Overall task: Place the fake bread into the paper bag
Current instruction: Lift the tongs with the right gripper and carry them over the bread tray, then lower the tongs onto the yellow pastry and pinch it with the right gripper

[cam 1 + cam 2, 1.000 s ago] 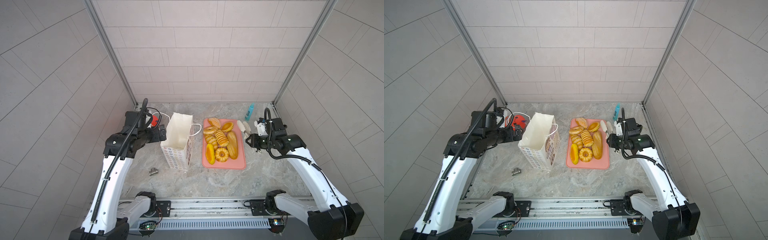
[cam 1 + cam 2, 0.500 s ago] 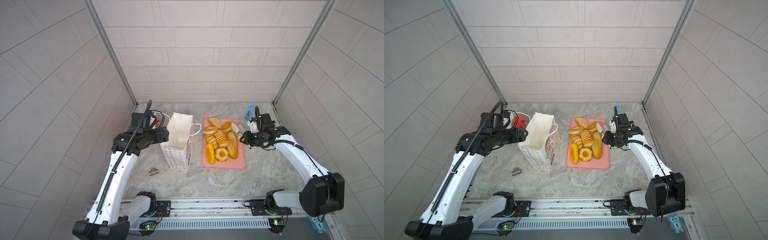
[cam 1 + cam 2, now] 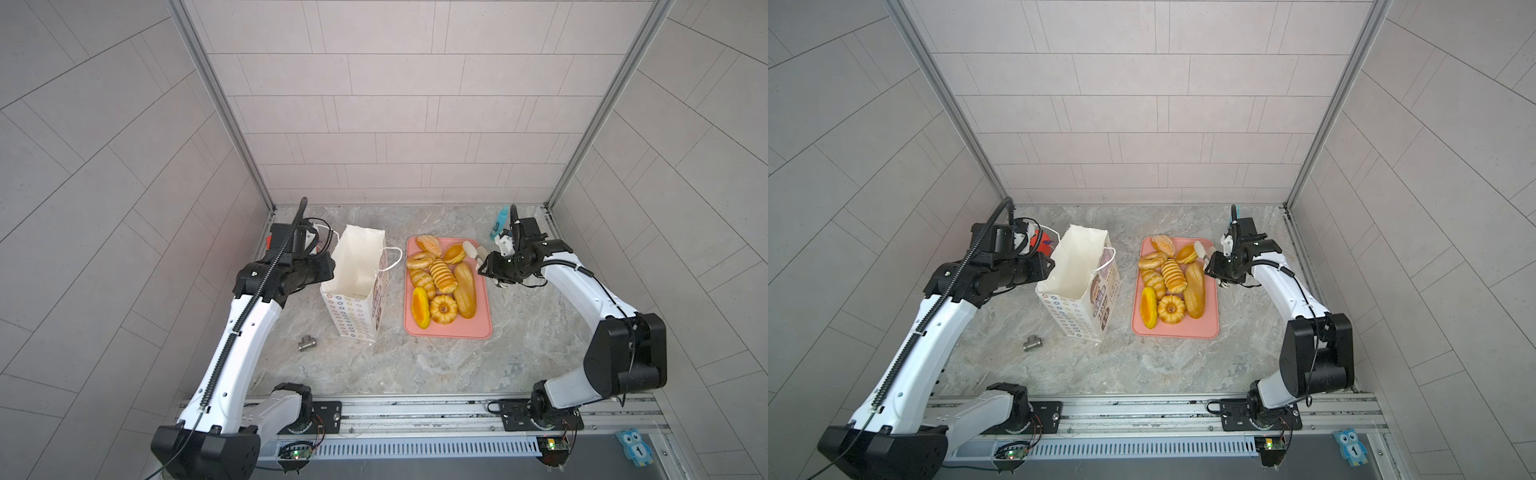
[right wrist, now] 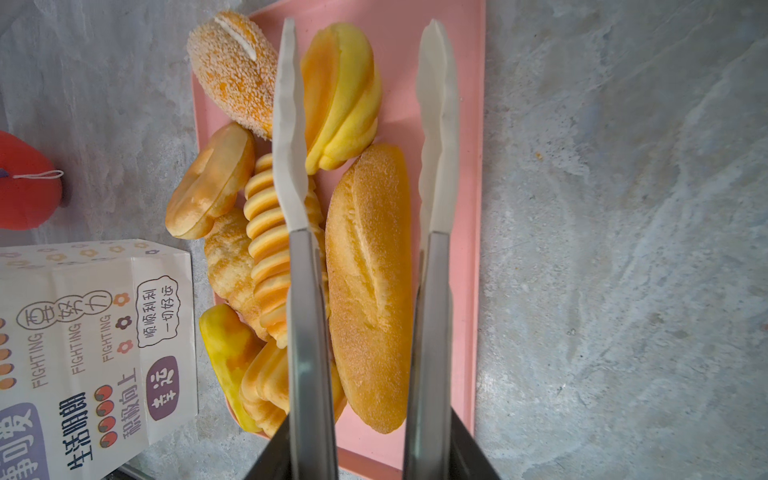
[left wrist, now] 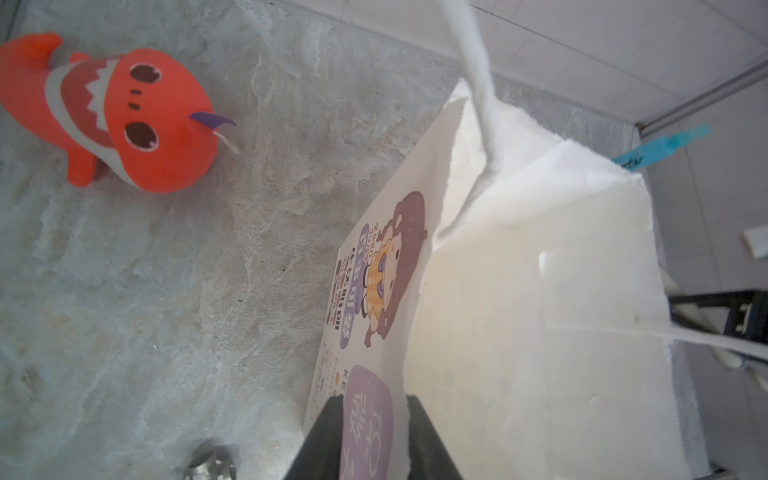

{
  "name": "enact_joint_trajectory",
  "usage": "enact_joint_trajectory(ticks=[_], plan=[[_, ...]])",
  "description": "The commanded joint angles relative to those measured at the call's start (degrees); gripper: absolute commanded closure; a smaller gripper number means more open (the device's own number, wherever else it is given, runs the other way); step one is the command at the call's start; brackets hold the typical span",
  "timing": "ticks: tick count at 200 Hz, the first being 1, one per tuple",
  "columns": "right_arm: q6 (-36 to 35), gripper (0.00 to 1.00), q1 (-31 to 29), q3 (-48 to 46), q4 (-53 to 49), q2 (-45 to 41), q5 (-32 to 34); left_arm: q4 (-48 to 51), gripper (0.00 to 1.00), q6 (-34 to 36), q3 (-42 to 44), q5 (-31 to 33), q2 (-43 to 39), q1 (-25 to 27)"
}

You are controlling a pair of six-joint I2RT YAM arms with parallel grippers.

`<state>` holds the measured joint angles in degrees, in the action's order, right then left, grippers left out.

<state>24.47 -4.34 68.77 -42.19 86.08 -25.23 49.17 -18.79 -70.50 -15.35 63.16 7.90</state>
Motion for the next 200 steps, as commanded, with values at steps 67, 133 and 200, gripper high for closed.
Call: enact_joint_trajectory(ticks=[67,133,200], plan=[[-0.5,0.52,0.1,5.5,-1.1,6.8,-1.7,-2.7,0.99,-2.4,2.8,-1.3,-2.7,0.3],[-0.4,0.55,0.0,6.6,-0.2,10.0,-3.0,-3.8,0.97,-3.7,5.0,-2.3,-3.0,0.2],[0.7,0.57,-0.1,7.0,1.7,11.4,-5.1,-3.8,0.87,-4.1,5.5,-2.3,-3.7,0.2]])
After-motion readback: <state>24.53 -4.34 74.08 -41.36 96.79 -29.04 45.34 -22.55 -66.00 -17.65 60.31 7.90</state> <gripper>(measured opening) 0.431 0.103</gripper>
